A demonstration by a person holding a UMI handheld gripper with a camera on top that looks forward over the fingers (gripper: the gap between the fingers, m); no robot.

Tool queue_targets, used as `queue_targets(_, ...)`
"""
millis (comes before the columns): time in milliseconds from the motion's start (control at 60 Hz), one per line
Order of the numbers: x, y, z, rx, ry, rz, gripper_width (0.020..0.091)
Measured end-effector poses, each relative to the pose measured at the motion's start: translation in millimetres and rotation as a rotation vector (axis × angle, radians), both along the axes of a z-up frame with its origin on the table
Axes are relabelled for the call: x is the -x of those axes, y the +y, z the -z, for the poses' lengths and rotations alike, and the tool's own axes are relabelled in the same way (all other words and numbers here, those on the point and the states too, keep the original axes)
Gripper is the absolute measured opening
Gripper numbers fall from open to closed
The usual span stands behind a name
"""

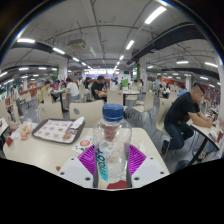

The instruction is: Pour water

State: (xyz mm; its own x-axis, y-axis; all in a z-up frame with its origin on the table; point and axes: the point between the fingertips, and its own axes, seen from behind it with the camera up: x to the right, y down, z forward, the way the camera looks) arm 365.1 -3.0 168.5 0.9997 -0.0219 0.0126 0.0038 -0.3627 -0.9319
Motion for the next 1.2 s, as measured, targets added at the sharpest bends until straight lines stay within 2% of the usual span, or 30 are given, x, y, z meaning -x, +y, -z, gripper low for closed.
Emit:
queue_targets(33,-12,12,19,0.017,-0.026,-0.002,0.037)
queue_targets(67,-12,-8,28,0.038,-0.042,-0.003,0.037)
queue_targets(183,-19,-7,69,0.079,-0.035,-0.009,0.0371)
queue_targets(267,-25,-18,87,0.106,-0.037,-0.003,0.0379)
queue_targets(350,-27,-21,88,0.066,-0.012,0.016,0.0378)
queue_targets(433,-29,-27,86,0.045,-0.002,0.026,0.0405)
queue_targets(500,-28,-31,84,0.033,-0.021,0.02,0.0484)
queue_targets(650,-30,-39,87,0.115,-0.029,0.041,0.0594)
queue_targets(700,-25,-42,90,0.161,-0.03,0.036,0.0738)
queue_targets(717,-24,-46,90,0.178,-0.029,0.035,0.0832)
queue_targets(733,-22,-51,90,0.196,-0.028,0.034,0.0867)
queue_targets(783,-16,-66,85,0.231,-0.024,0.036,0.0838)
queue_targets(1050,40,-164,55,0.418,0.031,0.059,0.0845)
queue_targets(1200,72,-184,35,0.426,0.037,0.058,0.0852)
